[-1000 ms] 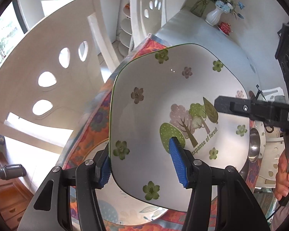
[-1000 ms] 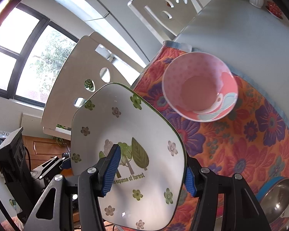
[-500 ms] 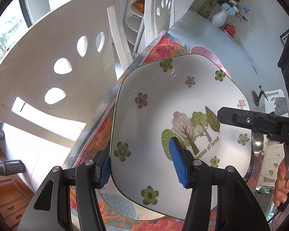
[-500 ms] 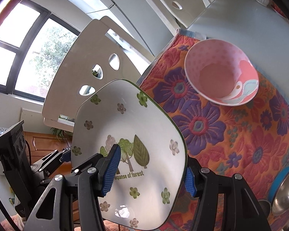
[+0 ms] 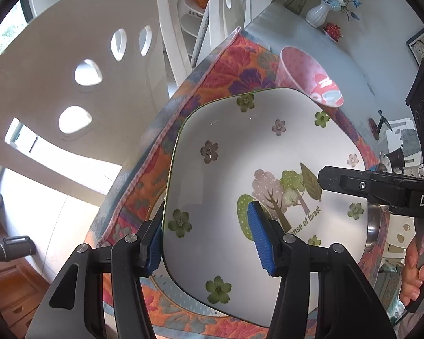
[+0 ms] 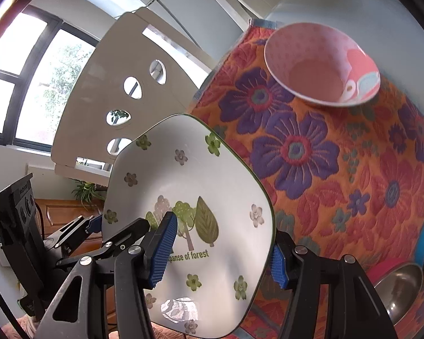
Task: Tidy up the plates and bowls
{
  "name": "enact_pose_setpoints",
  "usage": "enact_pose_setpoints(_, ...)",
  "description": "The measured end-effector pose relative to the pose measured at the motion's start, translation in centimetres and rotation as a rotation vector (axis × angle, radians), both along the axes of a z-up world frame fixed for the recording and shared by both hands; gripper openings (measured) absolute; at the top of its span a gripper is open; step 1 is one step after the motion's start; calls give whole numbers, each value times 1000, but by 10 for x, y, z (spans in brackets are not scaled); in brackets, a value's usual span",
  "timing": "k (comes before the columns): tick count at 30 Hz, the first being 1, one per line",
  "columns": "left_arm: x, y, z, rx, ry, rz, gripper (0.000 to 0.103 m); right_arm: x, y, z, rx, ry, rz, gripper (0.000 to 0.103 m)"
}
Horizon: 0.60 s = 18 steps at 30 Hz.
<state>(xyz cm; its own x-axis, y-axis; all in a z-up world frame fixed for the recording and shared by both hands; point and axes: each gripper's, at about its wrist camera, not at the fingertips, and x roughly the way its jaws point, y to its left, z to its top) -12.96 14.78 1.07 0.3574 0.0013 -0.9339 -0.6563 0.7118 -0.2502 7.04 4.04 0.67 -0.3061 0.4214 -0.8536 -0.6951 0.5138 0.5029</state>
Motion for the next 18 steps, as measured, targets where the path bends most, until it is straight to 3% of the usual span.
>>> enact_pose_setpoints(18,-32,8,-40,-36,52,-4,52,-40,16,-56,-76,68,20,58)
